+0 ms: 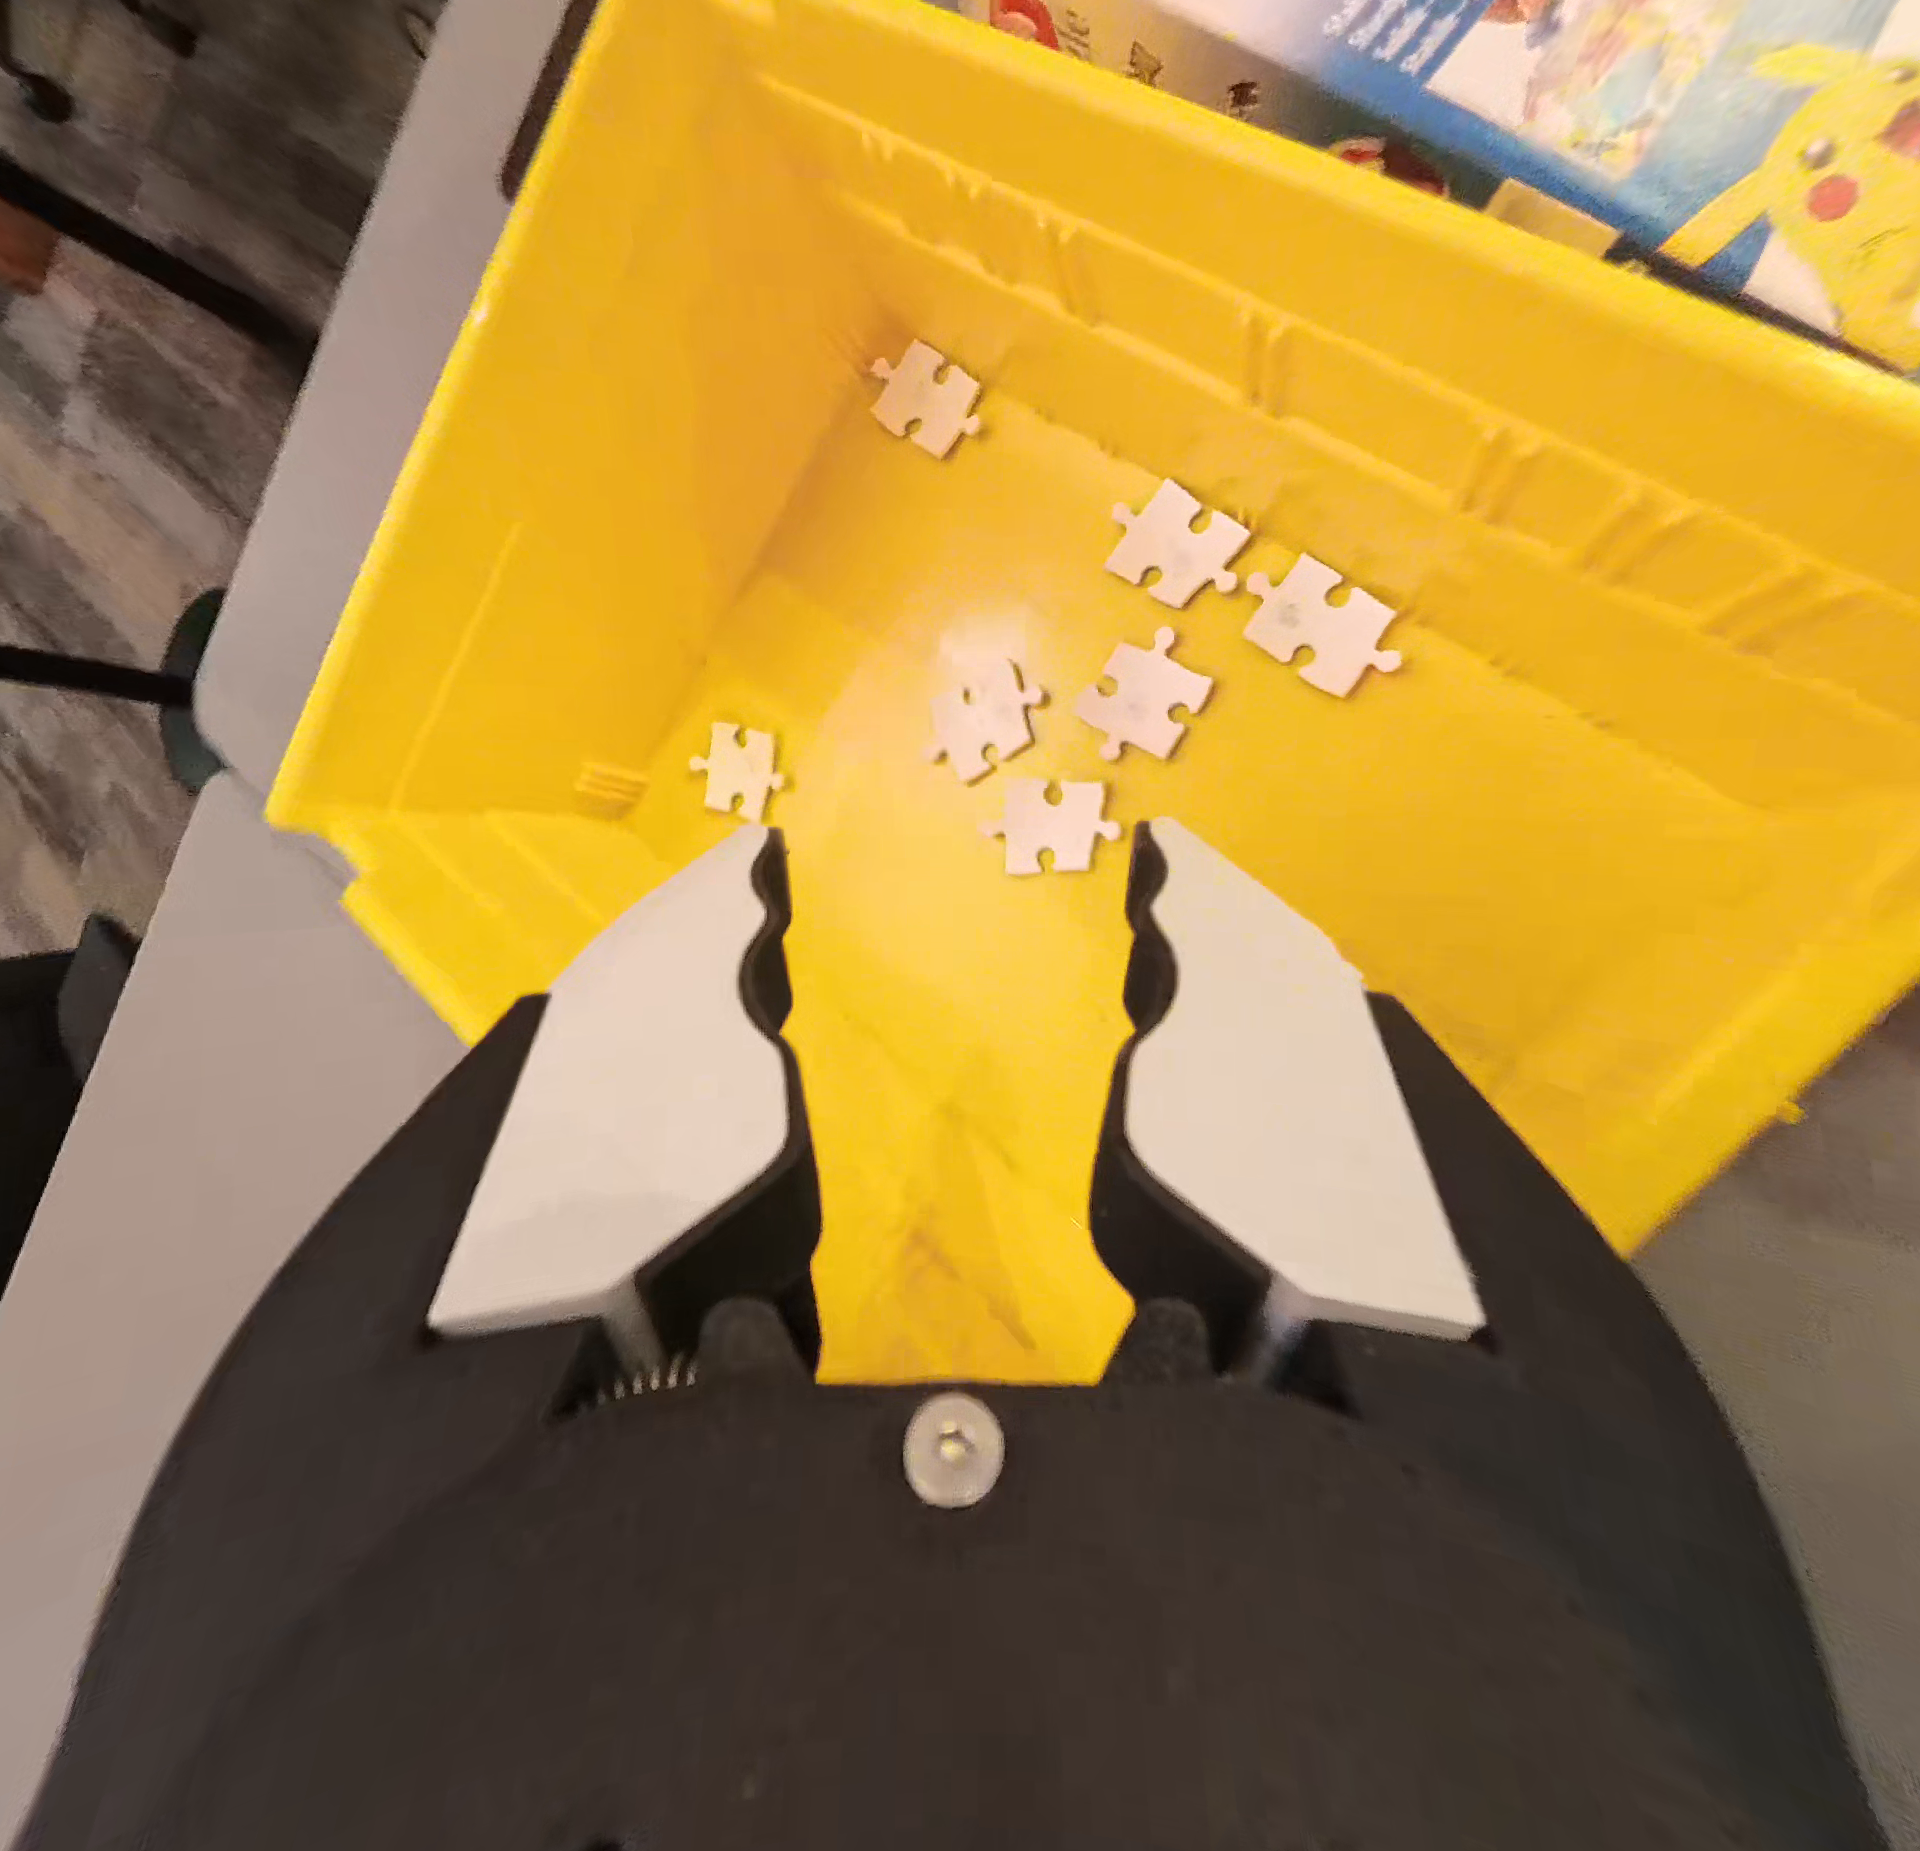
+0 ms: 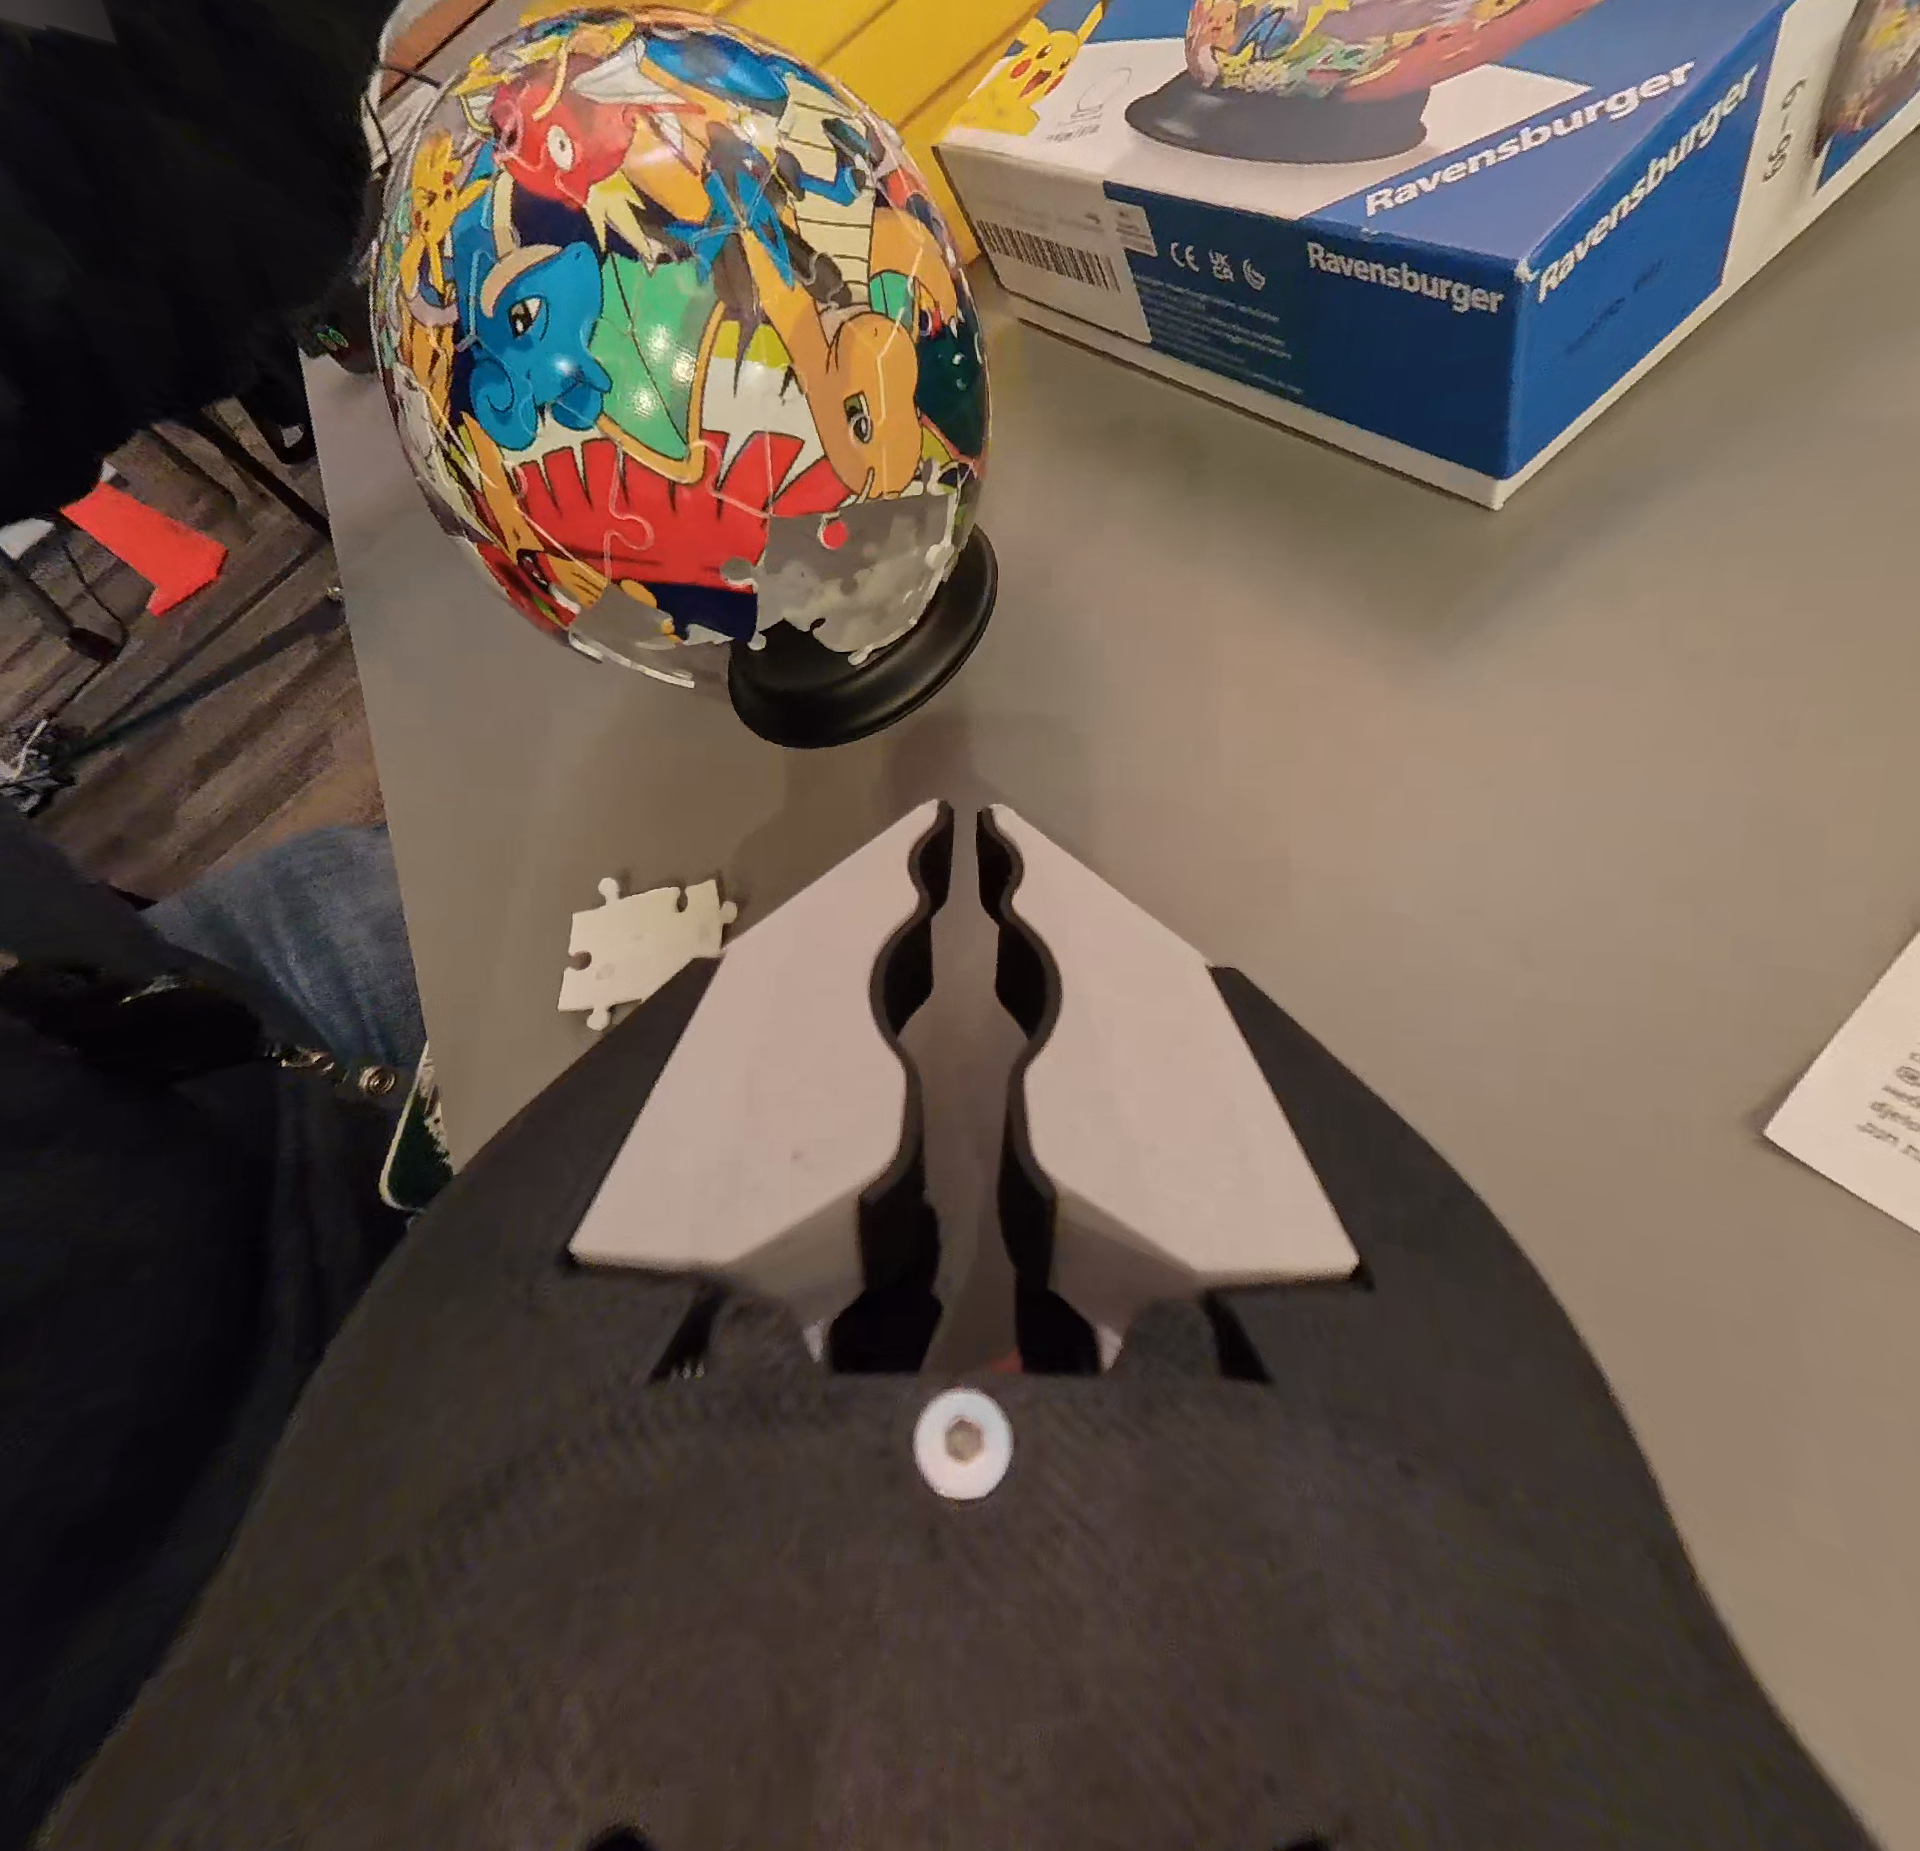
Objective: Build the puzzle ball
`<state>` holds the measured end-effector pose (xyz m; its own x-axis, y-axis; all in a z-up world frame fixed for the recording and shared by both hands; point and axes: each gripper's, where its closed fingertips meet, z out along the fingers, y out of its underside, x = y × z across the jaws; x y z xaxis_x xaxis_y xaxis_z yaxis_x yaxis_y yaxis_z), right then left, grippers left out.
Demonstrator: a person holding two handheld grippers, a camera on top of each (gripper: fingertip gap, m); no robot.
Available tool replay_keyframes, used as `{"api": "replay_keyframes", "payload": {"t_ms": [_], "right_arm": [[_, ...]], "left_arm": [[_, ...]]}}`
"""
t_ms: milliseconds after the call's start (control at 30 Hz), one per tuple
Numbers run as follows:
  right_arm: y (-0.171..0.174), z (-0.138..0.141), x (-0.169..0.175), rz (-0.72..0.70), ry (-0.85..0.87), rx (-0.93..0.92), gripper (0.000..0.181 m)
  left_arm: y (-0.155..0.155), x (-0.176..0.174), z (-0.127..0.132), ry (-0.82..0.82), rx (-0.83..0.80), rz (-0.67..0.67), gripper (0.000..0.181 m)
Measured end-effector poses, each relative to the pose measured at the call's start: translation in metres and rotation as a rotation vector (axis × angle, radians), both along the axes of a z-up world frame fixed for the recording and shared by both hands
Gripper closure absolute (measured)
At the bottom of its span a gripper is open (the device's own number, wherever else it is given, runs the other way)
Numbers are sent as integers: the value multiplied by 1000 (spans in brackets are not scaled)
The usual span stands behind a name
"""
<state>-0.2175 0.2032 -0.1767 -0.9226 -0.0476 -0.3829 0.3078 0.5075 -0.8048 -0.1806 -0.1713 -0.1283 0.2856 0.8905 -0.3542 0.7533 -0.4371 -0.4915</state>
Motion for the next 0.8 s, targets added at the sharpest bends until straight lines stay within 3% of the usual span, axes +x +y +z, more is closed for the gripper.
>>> {"api": "replay_keyframes", "payload": {"t_ms": [167,300,500,700,800], "right_arm": [[-1,-1,0,-3,23,7,180],[-1,-2,1,1,28,7,181],[-1,0,0,-3,38,-2,181],[0,2,0,-2,18,-19,181],[0,3,0,-1,13,-27,181]], "left_arm": [[-25,-16,-18,-177,-132,-96,119],[-13,-32,-36,-246,50,-147,119],[-22,-30,-88,-529,-7,-143,130],[-14,-35,-90,-602,105,-159,138],[-14,-36,-90,-617,171,-145,151]]}}
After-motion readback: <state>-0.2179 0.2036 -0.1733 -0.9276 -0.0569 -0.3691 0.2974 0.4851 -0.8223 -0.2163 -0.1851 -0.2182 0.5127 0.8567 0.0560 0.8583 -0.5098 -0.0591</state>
